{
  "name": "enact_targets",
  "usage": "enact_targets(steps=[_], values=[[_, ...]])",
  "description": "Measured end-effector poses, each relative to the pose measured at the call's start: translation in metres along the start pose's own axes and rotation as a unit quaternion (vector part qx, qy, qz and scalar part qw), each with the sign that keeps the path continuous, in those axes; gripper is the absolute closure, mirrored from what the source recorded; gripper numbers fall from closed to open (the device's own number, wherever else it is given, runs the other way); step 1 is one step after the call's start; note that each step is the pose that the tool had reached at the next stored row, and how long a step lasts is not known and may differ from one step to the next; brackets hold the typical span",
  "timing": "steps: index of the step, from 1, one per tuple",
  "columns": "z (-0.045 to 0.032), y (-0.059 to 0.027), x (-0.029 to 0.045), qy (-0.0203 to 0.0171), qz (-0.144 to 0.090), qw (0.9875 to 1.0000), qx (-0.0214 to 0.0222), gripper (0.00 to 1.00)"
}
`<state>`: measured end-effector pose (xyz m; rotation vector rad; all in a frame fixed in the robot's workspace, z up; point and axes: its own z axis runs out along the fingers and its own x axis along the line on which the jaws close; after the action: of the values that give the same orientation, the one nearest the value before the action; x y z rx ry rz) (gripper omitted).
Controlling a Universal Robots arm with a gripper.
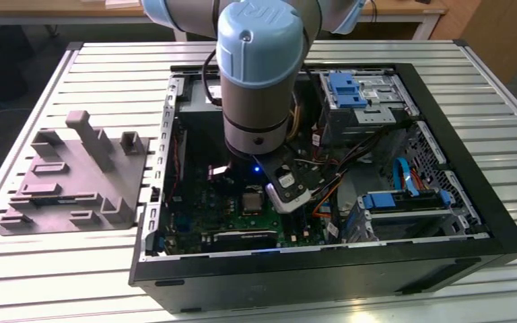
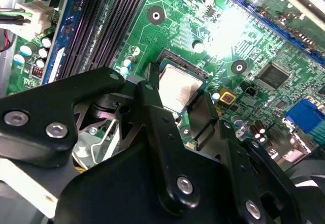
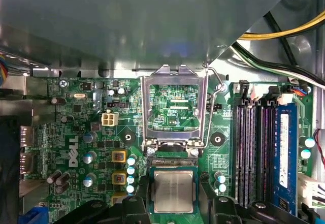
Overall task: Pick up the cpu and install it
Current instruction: 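Place the cpu into insertion slot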
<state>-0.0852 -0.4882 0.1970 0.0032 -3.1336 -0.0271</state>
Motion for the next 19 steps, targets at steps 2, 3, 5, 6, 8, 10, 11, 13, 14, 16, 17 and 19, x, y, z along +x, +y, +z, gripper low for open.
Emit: enact_targets(steps=[2,3,5,6,8,10,11,13,14,16,17,19], values=[[0.0003,0.0000,0.0002,0.0001,0.000,1.0000,0.0001,0.53],[0.0008,0.0000,0.0002,0.0000,0.000,1.0000,-0.0001,0.53],[0.0019,0.0000,0.0002,0.0000,0.000,1.0000,0.0000,0.53],[0.0026,0.0000,0.0002,0.0000,0.000,1.0000,0.0000,0.53],[0.0042,-0.0001,0.0002,0.0000,0.000,1.0000,0.0000,0.53],[0.0061,-0.0001,0.0002,0.0000,0.000,1.0000,0.0000,0.53],[0.0067,-0.0001,0.0002,0.0001,0.000,1.0000,0.0000,0.53],[0.0070,-0.0002,0.0002,0.0001,0.000,1.0000,0.0001,0.53],[0.0070,-0.0002,0.0002,0.0002,0.000,1.0000,0.0002,0.53],[0.0073,-0.0001,0.0002,0.0001,0.000,1.0000,0.0000,0.53],[0.0073,-0.0001,0.0002,0.0001,0.000,1.0000,0.0000,0.53],[0.0075,0.0003,0.0001,0.0000,0.000,1.0000,-0.0002,0.53]])
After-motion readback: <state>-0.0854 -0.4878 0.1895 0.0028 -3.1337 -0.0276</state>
